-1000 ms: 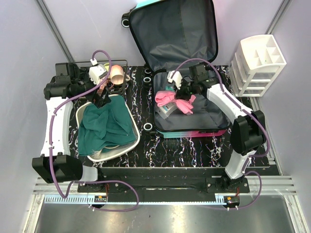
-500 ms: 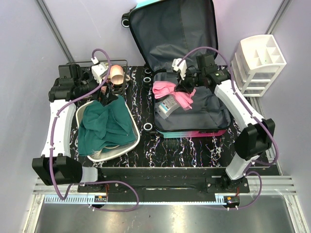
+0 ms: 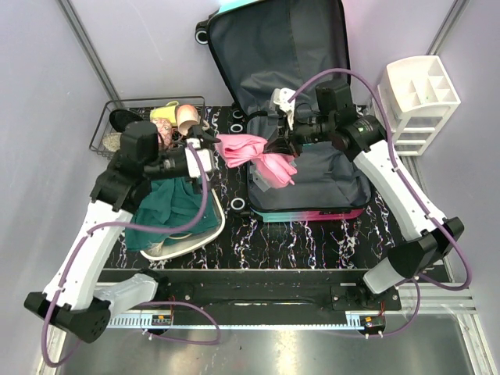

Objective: Open, take out, and arrange the luggage

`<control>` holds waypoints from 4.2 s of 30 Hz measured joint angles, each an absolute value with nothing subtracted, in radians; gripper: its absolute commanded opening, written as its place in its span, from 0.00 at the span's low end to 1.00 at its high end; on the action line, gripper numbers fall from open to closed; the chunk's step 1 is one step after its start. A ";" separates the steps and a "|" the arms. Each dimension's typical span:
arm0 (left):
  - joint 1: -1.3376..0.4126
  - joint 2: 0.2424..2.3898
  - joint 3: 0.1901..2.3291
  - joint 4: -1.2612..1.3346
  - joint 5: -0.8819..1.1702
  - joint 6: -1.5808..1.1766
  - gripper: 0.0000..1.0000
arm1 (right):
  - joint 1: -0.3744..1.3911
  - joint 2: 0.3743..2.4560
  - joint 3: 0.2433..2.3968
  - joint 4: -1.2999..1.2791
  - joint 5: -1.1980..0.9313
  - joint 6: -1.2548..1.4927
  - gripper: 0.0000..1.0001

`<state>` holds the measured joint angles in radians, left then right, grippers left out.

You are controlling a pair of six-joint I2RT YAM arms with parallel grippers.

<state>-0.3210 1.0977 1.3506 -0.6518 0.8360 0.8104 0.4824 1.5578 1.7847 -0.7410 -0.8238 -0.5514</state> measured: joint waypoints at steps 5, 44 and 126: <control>-0.519 1.037 1.338 -0.627 0.660 0.930 0.99 | 0.536 1.547 1.757 -0.742 -0.844 -0.486 0.00; 0.214 1.518 1.376 -1.316 0.557 0.676 0.24 | 0.484 1.472 1.644 -0.588 -0.727 -0.327 0.97; -0.037 1.338 1.526 -0.938 0.645 0.763 0.99 | -0.152 1.729 2.025 -0.911 -0.389 -0.284 0.93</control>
